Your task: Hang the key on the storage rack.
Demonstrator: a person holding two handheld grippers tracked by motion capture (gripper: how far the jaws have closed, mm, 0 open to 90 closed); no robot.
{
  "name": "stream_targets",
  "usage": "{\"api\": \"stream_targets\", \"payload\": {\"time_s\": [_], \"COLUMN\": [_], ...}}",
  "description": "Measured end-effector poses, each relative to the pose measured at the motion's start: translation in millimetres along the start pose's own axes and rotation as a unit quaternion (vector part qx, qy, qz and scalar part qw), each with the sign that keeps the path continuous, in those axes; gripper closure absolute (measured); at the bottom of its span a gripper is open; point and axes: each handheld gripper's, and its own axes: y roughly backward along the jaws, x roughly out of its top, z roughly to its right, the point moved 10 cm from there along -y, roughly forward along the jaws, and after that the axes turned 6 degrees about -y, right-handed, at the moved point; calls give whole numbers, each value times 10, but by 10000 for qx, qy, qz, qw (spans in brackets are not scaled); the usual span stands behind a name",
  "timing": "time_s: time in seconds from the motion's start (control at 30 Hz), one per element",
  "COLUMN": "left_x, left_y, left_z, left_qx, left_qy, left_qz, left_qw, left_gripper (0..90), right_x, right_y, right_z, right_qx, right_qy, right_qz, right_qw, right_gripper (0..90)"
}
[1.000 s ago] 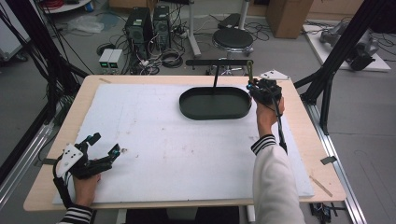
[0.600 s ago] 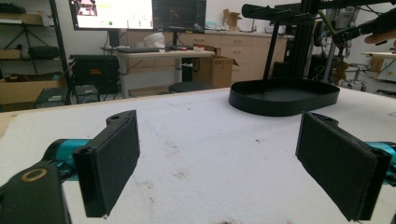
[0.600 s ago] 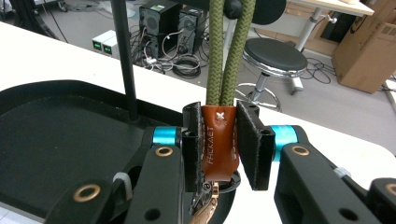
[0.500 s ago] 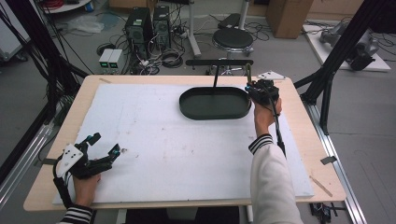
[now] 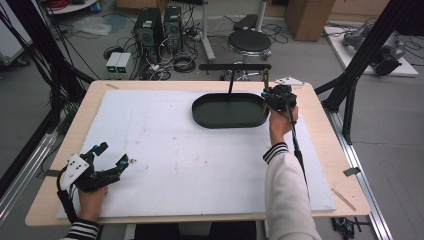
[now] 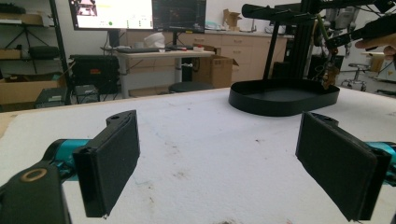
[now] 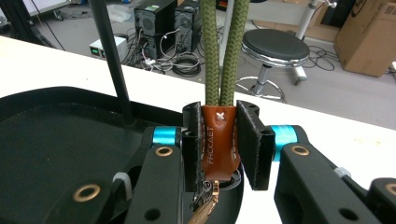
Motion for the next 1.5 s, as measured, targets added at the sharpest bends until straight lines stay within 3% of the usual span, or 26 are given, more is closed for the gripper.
{"api": "stream_targets", "payload": {"time_s": [0.4, 0.43, 0.53, 0.63, 0.73, 0.87, 1.0, 1.1, 1.23, 1.27, 1.4, 1.5], "left_x": [0, 0, 0, 0, 0, -1, 0, 0, -1, -1, -9, 4], "left_y": [0, 0, 0, 0, 0, -1, -1, 0, -4, -6, -12, 0], "left_z": [-1, -1, -1, -1, -4, -6, -1, 1, 0, 1, 6, 8], "left_qx": [7, 7, 7, 7, 10, 13, 6, 2, 3, 5, 12, 29], "left_qy": [1, 1, 3, 4, 12, 23, 4, -5, -1, -21, -52, -42], "left_qz": [3, 3, 4, 6, 5, -2, -2, -1, -12, -16, -69, 19], "left_qw": [10000, 10000, 10000, 10000, 10000, 10000, 10000, 10000, 10000, 10000, 10000, 10000], "left_gripper": [141, 141, 141, 141, 141, 141, 141, 141, 141, 141, 141, 141], "right_x": [-8, -9, -29, -59, -12, 67, 129, 82, -111, -174, -385, -563], "right_y": [-44, -50, -84, -101, -25, 193, 527, 800, 1126, 1188, 1406, 1505], "right_z": [18, 12, 26, 37, -26, -156, -272, -348, -418, -432, -481, -452], "right_qx": [-1, 26, 7, 79, 379, 659, 1036, 1349, 1687, 1771, 2093, 2105], "right_qy": [7, 39, 37, -105, -147, 33, 136, 269, 458, 467, 507, 509], "right_qz": [41, 43, 20, -40, 80, 225, 543, 757, 954, 889, 1199, 1367], "right_qw": [10000, 10000, 10000, 9999, 9991, 9976, 9930, 9876, 9800, 9790, 9692, 9667], "right_gripper": [695, 639, 242, 7, 3, 3, 3, 3, 3, 3, 3, 3]}}
